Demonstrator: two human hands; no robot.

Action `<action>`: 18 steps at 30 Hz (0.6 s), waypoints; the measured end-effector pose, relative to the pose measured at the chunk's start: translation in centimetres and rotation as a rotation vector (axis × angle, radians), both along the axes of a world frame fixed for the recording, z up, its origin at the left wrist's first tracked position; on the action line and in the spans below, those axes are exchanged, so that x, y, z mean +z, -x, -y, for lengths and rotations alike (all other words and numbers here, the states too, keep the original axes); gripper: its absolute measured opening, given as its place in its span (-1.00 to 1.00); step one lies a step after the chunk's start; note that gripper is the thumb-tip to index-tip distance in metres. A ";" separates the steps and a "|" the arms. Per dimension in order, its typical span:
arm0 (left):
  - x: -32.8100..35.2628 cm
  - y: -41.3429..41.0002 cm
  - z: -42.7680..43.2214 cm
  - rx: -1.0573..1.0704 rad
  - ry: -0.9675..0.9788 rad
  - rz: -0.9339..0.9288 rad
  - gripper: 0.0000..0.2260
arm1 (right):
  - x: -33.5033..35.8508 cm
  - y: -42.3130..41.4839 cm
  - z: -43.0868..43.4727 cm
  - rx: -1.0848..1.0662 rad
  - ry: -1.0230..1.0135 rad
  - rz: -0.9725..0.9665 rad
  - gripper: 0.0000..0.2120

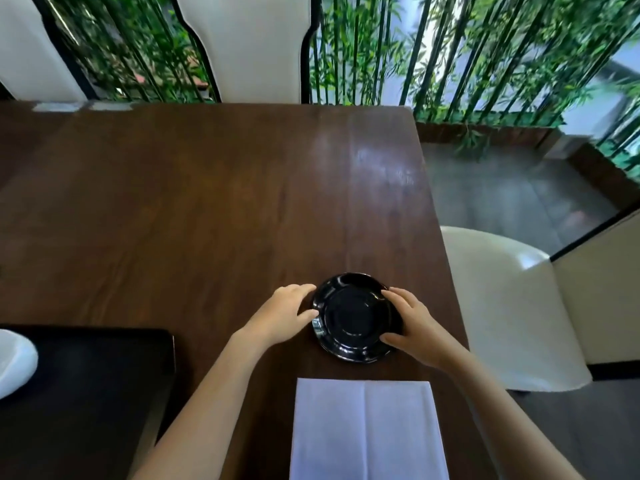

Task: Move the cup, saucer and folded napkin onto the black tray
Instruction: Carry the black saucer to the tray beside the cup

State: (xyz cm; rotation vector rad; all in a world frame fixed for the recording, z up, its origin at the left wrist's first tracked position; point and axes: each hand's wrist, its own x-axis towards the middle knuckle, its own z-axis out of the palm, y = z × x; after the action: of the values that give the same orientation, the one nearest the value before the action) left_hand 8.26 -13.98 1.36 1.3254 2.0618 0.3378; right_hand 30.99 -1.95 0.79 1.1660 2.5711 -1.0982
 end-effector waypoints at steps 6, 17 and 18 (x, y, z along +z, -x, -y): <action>-1.7 -1.6 -0.2 0.152 -0.034 0.068 -0.48 | -1.7 -0.5 0.8 -0.068 0.015 -0.126 -0.25; -3.0 -3.1 -0.8 0.339 -0.119 0.192 -0.53 | -2.4 -0.6 0.6 -0.140 0.191 -0.250 -0.23; -3.1 -3.1 -0.8 0.353 -0.123 0.205 -0.53 | -2.4 -0.5 0.6 -0.158 0.195 -0.266 -0.22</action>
State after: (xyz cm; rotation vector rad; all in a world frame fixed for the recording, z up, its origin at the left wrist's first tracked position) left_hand 11.34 -13.17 -1.71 0.9440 2.1191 0.7346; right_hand 31.46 -2.51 -1.58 1.2673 2.5135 -1.5996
